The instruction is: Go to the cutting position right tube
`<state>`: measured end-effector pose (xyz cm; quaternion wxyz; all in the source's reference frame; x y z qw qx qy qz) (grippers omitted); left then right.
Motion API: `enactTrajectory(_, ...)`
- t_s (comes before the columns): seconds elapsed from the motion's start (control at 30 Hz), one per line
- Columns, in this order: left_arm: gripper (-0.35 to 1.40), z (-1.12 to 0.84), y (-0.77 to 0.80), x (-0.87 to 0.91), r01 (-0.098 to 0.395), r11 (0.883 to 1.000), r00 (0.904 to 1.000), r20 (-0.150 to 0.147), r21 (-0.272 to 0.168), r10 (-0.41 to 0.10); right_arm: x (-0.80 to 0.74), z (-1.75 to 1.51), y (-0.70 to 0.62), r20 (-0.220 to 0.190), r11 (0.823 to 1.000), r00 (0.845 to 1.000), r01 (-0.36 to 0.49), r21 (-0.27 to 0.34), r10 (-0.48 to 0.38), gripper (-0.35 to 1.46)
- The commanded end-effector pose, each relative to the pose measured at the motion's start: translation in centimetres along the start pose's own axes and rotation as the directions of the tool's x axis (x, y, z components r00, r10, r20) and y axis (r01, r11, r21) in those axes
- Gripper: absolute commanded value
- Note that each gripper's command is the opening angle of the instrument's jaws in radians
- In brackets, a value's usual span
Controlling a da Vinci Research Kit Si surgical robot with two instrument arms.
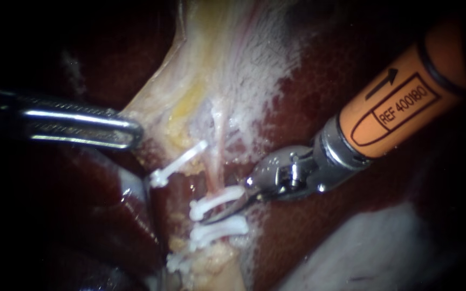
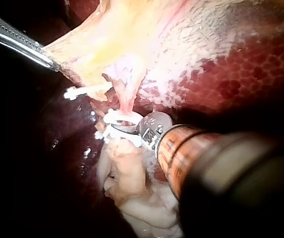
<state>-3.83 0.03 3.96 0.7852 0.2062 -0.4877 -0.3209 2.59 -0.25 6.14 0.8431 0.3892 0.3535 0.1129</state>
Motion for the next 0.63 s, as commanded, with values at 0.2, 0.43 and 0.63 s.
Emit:
enactTrajectory(0.2,-0.35,0.00,0.00,0.00,-0.001,1.000,1.0000,0.000,0.001,0.001,0.00,0.00,0.00,0.001,1.000,1.000,0.000,0.000,0.000,0.20)
enactTrajectory(0.43,-0.35,0.00,0.00,0.00,0.000,1.000,1.0000,0.000,0.001,0.000,0.00,0.00,0.00,0.001,1.000,1.000,0.000,0.000,0.000,0.20)
enactTrajectory(0.63,-0.35,0.01,0.00,0.00,0.000,1.000,1.0000,0.000,0.001,0.000,0.00,0.00,0.00,0.001,1.000,1.000,0.001,0.000,-0.001,0.20)
